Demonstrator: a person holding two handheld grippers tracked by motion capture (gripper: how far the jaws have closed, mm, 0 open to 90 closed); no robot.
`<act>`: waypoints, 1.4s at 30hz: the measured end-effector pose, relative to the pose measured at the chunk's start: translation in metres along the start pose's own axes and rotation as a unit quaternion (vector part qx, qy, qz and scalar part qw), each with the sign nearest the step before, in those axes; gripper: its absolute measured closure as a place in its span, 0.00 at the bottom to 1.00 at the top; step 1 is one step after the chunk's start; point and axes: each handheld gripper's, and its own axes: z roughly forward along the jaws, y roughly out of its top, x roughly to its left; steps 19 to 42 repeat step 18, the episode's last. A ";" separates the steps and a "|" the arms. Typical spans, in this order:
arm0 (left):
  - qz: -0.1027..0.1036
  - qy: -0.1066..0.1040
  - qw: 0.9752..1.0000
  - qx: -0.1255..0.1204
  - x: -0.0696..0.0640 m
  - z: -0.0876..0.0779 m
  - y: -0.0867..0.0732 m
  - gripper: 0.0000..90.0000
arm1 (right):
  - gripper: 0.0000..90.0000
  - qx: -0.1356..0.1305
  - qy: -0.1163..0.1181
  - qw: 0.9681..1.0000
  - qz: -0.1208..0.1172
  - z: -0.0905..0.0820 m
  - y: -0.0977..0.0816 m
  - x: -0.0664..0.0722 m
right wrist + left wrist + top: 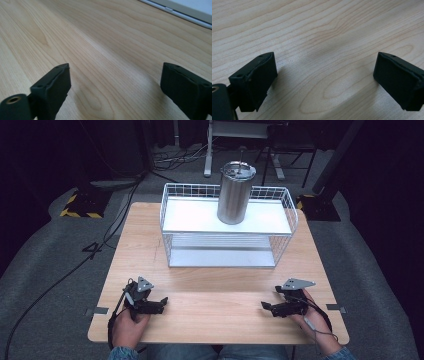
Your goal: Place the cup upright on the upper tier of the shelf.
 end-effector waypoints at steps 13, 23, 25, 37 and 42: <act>0.000 0.000 1.000 0.000 0.000 0.000 0.000 0.06 | 0.14 0.000 -0.023 0.999 -0.033 0.005 -0.002 0.005; 0.000 0.000 1.000 0.000 0.000 0.000 0.000 0.06 | 0.11 0.001 -0.019 0.999 -0.037 0.005 -0.002 0.005; 0.000 0.000 1.000 0.000 0.000 0.000 0.000 0.06 | 0.11 0.001 -0.019 0.999 -0.037 0.005 -0.002 0.005; 0.000 0.000 1.000 0.000 0.000 0.000 0.000 0.06 | 0.11 0.001 -0.019 0.999 -0.037 0.005 -0.002 0.005; 0.000 0.000 1.000 0.000 0.000 0.000 0.000 0.06 | 0.11 0.001 -0.019 0.999 -0.037 0.005 -0.002 0.005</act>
